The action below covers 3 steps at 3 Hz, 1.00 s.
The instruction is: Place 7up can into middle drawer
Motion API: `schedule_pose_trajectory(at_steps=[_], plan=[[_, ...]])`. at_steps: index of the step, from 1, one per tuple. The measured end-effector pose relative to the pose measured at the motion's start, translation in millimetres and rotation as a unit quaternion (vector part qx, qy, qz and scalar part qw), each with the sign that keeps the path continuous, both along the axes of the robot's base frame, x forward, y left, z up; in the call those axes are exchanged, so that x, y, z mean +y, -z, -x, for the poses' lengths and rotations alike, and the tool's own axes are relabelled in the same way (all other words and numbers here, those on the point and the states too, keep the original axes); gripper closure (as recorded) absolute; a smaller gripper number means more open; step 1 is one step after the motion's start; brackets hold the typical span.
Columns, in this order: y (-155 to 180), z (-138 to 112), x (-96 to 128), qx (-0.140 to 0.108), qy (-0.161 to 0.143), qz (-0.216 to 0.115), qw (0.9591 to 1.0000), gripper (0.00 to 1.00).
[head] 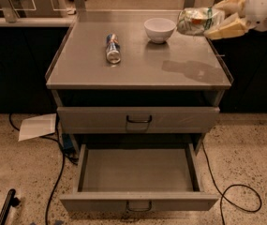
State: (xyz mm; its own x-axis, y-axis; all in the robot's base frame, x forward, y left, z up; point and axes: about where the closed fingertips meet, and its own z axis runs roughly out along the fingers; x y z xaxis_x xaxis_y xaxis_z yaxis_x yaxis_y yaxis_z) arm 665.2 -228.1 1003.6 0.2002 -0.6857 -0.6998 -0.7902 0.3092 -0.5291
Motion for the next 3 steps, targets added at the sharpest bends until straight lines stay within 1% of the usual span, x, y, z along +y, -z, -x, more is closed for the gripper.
schedule_pose_trajectory(at_steps=[1, 2, 3], plan=[[-59.9, 53.2, 10.3, -0.088, 0.01, -0.031, 0.9956, 1.0], [-53.0, 66.1, 11.8, -0.105, 0.025, -0.054, 0.9927, 1.0], [-52.6, 66.0, 11.8, -0.104, 0.025, -0.053, 0.9928, 1.0]])
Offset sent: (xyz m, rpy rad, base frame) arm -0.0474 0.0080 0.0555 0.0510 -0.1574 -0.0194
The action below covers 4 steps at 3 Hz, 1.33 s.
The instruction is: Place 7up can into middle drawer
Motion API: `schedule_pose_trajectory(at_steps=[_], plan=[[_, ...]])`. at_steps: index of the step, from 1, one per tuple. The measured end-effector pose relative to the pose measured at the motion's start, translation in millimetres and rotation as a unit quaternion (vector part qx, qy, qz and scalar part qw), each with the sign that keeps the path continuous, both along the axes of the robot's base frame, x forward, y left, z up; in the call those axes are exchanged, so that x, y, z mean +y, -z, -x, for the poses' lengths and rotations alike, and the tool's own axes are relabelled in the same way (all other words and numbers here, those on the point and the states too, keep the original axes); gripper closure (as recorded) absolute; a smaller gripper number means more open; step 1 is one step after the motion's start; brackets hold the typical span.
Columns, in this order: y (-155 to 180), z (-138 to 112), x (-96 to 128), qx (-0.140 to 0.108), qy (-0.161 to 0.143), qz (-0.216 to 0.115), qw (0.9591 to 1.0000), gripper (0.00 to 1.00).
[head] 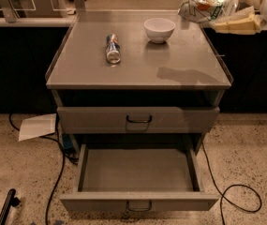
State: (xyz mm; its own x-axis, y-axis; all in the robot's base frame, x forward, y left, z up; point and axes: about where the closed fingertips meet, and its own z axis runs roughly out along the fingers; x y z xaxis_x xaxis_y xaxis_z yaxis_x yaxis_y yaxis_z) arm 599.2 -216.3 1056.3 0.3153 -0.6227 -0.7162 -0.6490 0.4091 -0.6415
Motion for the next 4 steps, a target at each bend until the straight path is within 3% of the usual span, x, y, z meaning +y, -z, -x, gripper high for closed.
schedule_pose_trajectory(at_steps=[1, 2, 3, 4], plan=[[20.0, 2.9, 8.4, 0.014, -0.004, -0.024, 0.9996, 1.0], [46.5, 18.4, 18.8, 0.025, 0.007, -0.085, 0.996, 1.0], [86.0, 40.6, 19.2, 0.044, 0.051, -0.142, 0.9875, 1.0], [128.6, 54.0, 20.0, 0.071, 0.086, -0.175, 0.9783, 1.0]])
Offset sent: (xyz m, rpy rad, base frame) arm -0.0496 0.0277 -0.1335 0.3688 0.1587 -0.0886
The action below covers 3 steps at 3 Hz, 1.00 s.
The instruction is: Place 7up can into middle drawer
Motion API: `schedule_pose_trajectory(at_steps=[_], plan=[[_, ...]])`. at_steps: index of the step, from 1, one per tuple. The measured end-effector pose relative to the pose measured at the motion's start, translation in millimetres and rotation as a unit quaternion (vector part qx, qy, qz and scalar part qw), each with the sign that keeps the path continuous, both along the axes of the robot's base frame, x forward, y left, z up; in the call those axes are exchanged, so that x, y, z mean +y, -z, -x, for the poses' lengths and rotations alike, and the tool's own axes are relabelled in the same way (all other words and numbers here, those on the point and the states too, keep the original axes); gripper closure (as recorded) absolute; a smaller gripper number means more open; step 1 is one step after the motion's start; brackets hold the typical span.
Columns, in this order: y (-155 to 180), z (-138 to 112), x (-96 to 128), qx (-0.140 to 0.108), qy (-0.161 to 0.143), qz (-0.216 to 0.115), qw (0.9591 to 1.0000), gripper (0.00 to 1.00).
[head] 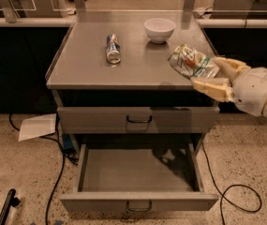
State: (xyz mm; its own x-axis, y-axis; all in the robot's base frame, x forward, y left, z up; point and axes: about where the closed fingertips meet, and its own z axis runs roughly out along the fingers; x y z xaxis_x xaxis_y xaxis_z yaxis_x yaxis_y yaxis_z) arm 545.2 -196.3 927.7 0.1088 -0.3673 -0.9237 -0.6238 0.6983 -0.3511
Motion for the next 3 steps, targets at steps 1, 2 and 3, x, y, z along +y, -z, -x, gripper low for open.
schedule_pose_trajectory(at_steps=[1, 2, 3], plan=[[38.0, 0.4, 0.9, 0.036, 0.005, -0.026, 0.999, 1.0], [38.0, 0.4, 0.9, 0.036, 0.005, -0.026, 0.999, 1.0], [46.8, 4.7, 8.6, 0.028, -0.002, -0.036, 0.999, 1.0]])
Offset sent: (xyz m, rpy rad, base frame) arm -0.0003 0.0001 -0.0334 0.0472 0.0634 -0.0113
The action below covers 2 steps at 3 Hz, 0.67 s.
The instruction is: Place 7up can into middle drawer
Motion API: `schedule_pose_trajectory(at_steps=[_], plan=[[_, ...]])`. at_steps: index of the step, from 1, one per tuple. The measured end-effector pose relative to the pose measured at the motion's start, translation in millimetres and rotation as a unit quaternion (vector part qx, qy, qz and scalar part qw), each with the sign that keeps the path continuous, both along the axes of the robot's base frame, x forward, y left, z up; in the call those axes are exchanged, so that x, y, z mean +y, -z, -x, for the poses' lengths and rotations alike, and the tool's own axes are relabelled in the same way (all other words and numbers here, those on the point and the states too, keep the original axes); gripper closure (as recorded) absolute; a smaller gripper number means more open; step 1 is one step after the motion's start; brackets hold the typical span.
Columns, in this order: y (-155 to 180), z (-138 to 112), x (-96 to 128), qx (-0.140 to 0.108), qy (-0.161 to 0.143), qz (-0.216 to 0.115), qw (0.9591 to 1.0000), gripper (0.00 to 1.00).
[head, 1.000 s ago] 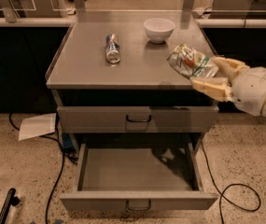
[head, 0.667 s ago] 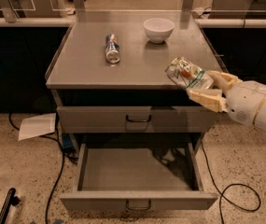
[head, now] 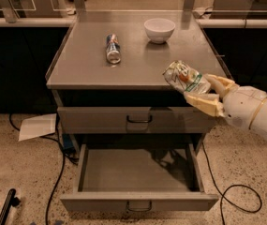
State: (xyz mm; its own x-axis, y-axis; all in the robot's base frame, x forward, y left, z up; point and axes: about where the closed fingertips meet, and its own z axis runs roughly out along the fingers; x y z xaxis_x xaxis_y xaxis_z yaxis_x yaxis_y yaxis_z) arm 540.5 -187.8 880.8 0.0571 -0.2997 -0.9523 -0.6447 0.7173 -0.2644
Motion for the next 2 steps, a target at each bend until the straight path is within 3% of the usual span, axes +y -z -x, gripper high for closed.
schedule_pose_trajectory(at_steps=[1, 2], plan=[[48.8, 10.4, 0.3, 0.015, 0.015, -0.057, 0.9982, 1.0], [113.5, 26.5, -6.7, 0.064, 0.048, -0.109, 0.9908, 1.0]])
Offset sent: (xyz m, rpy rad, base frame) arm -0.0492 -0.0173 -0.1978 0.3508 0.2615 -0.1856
